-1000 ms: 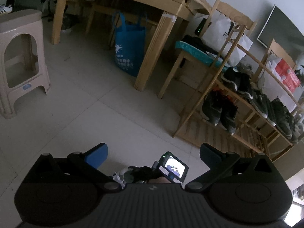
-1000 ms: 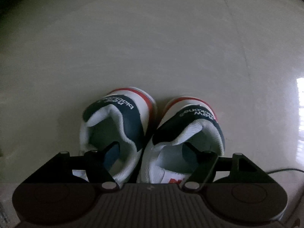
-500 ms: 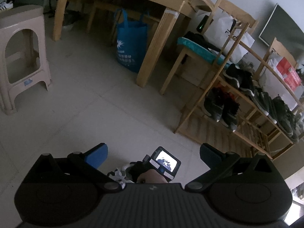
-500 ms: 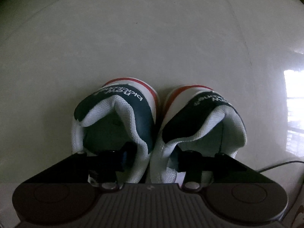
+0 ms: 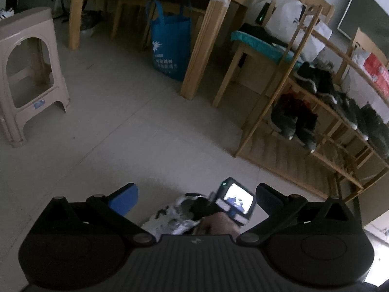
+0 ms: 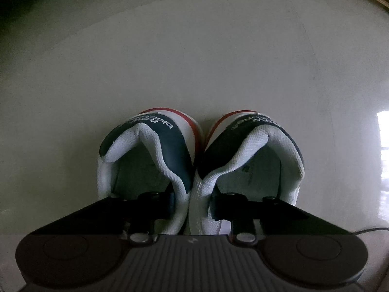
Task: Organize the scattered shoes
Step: 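Grasp both white sneakers together by the heels with the right tool, then lift the white sneaker pair and carry it to the rack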
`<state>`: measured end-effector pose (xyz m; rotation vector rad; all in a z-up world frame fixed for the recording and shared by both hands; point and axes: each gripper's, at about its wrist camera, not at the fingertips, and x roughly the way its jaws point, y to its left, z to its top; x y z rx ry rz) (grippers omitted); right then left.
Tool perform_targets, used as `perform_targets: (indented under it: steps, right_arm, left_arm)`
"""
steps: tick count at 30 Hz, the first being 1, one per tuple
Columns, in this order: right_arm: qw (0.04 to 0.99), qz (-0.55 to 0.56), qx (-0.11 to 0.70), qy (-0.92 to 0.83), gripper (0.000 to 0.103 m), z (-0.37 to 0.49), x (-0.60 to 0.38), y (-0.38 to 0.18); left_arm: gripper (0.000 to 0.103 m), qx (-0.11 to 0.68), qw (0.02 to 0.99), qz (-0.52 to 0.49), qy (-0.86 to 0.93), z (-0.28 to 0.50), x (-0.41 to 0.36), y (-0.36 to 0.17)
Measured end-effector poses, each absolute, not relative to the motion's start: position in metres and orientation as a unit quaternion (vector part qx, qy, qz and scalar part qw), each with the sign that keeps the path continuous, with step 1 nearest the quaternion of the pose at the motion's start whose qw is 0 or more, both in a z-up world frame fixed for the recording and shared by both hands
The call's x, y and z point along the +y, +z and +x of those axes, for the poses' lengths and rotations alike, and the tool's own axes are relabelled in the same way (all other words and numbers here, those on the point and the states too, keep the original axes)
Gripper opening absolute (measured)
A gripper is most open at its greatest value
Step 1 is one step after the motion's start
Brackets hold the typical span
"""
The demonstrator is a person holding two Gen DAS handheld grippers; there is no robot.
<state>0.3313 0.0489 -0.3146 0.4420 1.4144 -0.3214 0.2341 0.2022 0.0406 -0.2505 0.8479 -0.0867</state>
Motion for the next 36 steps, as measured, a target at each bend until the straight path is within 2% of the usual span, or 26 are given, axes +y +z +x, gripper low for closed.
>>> perform_targets:
  steps: [9, 16, 24, 36]
  right_arm:
    - [0.783, 0.215, 0.573, -0.108, 0.022, 0.296, -0.028, -0.285]
    - [0.85, 0.175, 0.493, -0.067, 0.02, 0.268, -0.081, -0.244]
    - [0.911, 0.119, 0.393, -0.041, 0.019, 0.284, -0.128, -0.191]
    - [0.942, 0.122, 0.299, -0.096, 0.019, 0.286, -0.241, -0.136]
  left_arm:
    - [0.103, 0.434, 0.893, -0.094, -0.075, 0.239, 0.163, 0.037]
    - [0.103, 0.455, 0.882, -0.062, -0.105, 0.241, 0.116, 0.029]
    - [0.103, 0.469, 0.873, -0.041, -0.128, 0.256, 0.06, 0.033]
    - [0.103, 0.45, 0.883, -0.007, -0.132, 0.278, -0.033, 0.039]
